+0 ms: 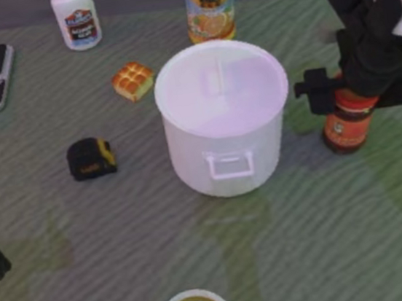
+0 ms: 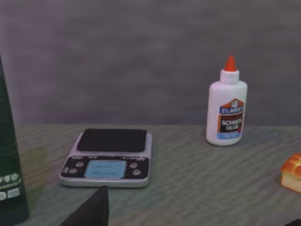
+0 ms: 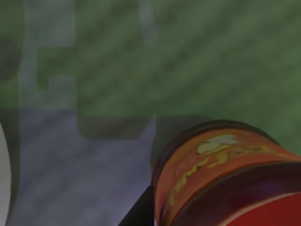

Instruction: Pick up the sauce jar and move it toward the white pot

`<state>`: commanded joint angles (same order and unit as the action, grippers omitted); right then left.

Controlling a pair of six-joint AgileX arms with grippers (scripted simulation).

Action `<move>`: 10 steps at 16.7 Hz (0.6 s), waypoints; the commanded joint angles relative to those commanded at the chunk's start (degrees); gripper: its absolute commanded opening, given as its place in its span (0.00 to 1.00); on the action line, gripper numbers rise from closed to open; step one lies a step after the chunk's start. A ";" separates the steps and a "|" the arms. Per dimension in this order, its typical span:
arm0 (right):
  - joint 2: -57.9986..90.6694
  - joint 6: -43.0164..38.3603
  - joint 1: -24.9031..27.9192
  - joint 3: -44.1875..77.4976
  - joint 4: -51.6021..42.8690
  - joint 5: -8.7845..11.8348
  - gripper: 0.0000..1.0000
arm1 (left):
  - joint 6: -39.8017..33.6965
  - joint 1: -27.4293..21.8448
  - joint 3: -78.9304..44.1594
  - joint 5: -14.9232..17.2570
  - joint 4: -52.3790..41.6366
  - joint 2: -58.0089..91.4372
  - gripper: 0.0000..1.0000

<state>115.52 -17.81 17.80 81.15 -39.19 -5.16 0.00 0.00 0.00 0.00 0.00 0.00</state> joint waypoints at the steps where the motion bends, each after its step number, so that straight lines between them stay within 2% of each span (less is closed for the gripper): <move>1: 0.00 0.00 0.00 0.00 0.00 0.00 0.38 | 0.00 0.00 0.00 0.00 0.00 0.00 1.00; 9: 0.00 0.00 0.00 0.00 0.00 0.00 0.98 | 0.00 0.00 0.00 0.00 0.00 0.00 1.00; 10: 0.00 0.00 0.00 0.00 0.00 0.00 1.00 | 0.00 0.00 0.00 0.00 0.00 0.00 1.00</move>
<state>115.52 -17.81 17.80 81.15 -39.19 -5.16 0.00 0.00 0.00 0.00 0.00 0.00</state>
